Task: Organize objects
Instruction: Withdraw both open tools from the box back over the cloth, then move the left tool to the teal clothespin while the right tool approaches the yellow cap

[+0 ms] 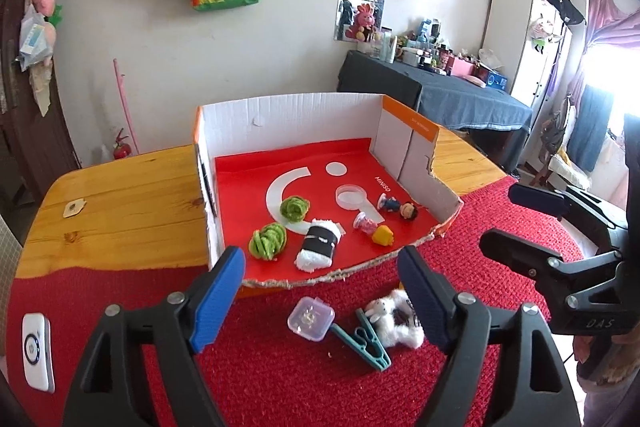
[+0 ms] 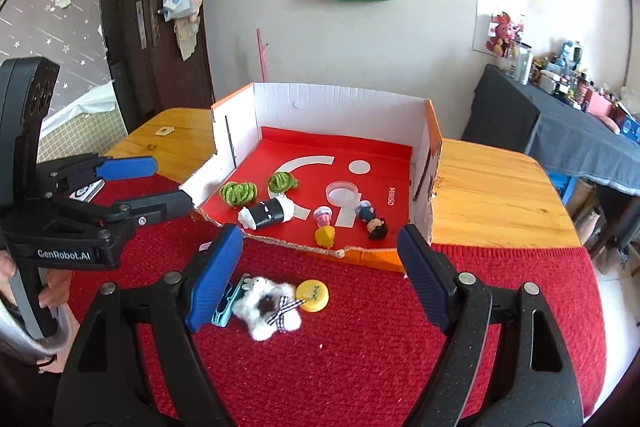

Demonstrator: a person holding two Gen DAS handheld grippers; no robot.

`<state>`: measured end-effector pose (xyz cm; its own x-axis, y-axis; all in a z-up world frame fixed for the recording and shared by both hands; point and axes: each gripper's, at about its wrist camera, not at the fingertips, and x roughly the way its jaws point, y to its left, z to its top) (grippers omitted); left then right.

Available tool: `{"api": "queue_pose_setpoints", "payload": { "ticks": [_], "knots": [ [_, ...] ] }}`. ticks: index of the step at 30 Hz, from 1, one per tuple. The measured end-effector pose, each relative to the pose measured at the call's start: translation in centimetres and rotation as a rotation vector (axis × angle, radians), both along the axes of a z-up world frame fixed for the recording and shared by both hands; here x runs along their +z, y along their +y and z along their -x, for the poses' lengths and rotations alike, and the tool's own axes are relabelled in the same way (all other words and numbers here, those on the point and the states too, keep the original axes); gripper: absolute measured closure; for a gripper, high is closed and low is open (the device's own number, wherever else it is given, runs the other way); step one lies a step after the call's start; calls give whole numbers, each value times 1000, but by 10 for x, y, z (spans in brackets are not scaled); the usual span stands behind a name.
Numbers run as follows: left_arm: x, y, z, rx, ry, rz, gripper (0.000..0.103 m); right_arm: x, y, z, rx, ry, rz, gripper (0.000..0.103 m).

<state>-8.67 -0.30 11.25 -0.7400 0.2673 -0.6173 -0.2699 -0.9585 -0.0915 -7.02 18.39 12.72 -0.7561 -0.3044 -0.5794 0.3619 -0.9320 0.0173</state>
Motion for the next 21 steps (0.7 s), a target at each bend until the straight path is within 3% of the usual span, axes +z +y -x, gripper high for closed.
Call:
{"api": "queue_pose_setpoints", "payload": {
  "ticks": [12, 21],
  "knots": [
    [-33, -3, -28, 100, 25, 10, 7, -34, 9, -14, -92, 27, 20, 8],
    [-78, -12, -30, 163, -81, -14, 3, -79, 18, -13, -149, -75, 42, 8]
  ]
}}
